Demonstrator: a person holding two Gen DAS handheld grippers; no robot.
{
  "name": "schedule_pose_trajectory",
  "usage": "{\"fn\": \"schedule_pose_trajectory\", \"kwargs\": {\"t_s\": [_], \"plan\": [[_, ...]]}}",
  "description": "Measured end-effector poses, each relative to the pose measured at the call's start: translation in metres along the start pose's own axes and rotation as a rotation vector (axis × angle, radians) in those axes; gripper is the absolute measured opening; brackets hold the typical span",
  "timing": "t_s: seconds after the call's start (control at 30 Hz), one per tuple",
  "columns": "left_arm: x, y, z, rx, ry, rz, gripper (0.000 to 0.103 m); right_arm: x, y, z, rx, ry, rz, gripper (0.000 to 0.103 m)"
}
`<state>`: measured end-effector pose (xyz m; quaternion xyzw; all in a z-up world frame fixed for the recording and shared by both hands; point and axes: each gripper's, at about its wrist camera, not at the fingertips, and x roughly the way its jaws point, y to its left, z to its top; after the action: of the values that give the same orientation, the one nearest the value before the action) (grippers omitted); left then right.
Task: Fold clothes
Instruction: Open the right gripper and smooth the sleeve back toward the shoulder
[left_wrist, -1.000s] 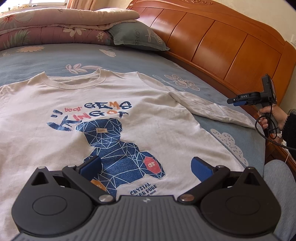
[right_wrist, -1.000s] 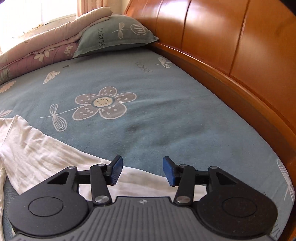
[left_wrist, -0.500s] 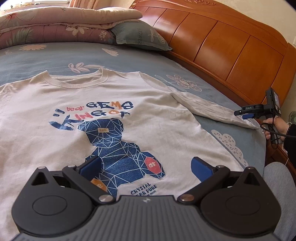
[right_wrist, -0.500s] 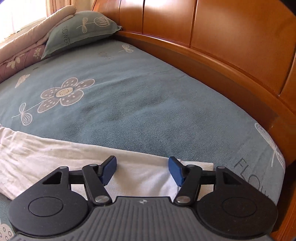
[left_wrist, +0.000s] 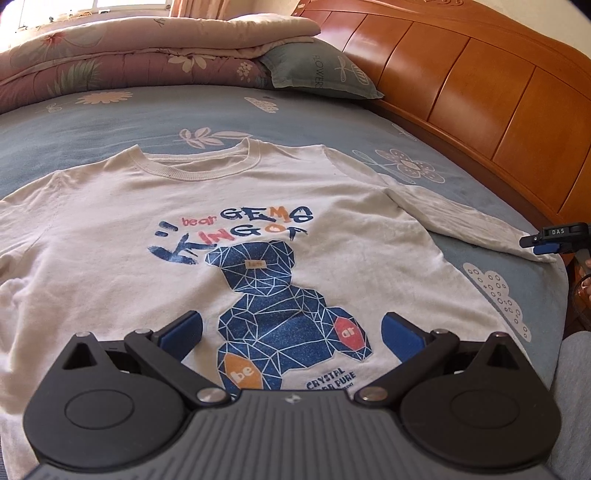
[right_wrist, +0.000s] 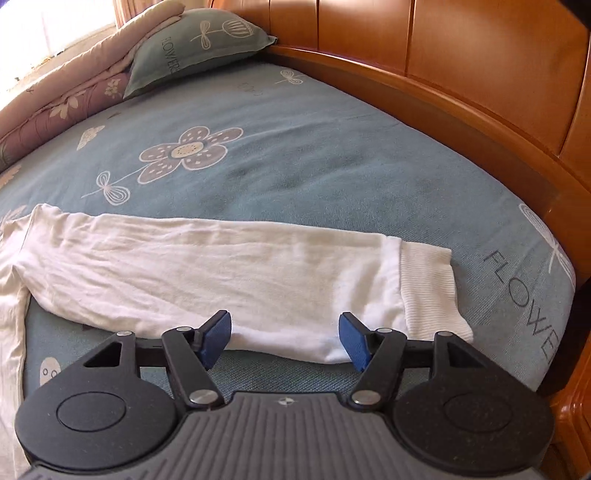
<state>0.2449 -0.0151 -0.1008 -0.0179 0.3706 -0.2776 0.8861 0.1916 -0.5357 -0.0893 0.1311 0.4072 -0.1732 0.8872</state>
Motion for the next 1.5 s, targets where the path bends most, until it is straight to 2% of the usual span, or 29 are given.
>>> {"fn": "schedule_pose_trajectory", "kwargs": {"t_s": [0.13,0.27,0.4,0.5,0.53,0.57,0.63,0.8,0.97,1.03,1.1,1.17,1.27,1.37,1.43,1.5], "plan": [[-0.007,0.006,0.004,-0.011,-0.026,0.016,0.102,-0.008,0.049,0.03,-0.029,-0.052,0.113,0.075],[-0.013,0.012,0.009,-0.006,-0.051,0.055,0.102,0.017,0.128,0.064,-0.063,-0.015,0.191,0.079],[-0.018,0.02,0.013,-0.022,-0.071,0.071,0.102,0.059,0.199,0.076,-0.08,0.055,0.14,0.079],[-0.024,0.025,0.015,-0.032,-0.086,0.078,0.102,0.096,0.23,0.07,-0.089,0.115,0.058,0.079],[-0.025,0.026,0.016,-0.033,-0.093,0.083,0.102,0.107,0.238,0.068,-0.099,0.125,0.028,0.088],[-0.027,0.028,0.017,-0.034,-0.1,0.088,0.102,0.112,0.243,0.068,-0.122,0.093,-0.002,0.095],[-0.03,0.031,0.019,-0.043,-0.109,0.089,0.102,0.127,0.241,0.074,-0.109,0.073,-0.028,0.103],[-0.031,0.035,0.02,-0.069,-0.107,0.08,0.102,0.14,0.231,0.096,-0.071,0.072,-0.002,0.103],[-0.029,0.035,0.02,-0.066,-0.098,0.085,0.102,0.096,0.24,0.097,-0.062,0.099,0.195,0.103],[-0.027,0.038,0.019,-0.075,-0.082,0.102,0.102,0.085,0.253,0.095,-0.066,0.137,0.296,0.103],[-0.027,0.042,0.019,-0.086,-0.075,0.12,0.102,0.083,0.268,0.093,-0.067,0.178,0.351,0.103],[-0.028,0.046,0.02,-0.1,-0.073,0.135,0.102,0.091,0.284,0.091,-0.078,0.202,0.355,0.103],[-0.029,0.053,0.02,-0.119,-0.075,0.146,0.102,0.119,0.3,0.085,-0.095,0.225,0.26,0.103],[-0.031,0.057,0.021,-0.131,-0.078,0.146,0.102,0.137,0.311,0.087,-0.221,0.117,0.179,0.103],[-0.032,0.059,0.022,-0.137,-0.082,0.145,0.102,0.146,0.309,0.093,-0.241,0.089,0.182,0.103],[-0.034,0.06,0.023,-0.141,-0.088,0.146,0.102,0.147,0.305,0.104,-0.212,0.109,0.206,0.103]]}}
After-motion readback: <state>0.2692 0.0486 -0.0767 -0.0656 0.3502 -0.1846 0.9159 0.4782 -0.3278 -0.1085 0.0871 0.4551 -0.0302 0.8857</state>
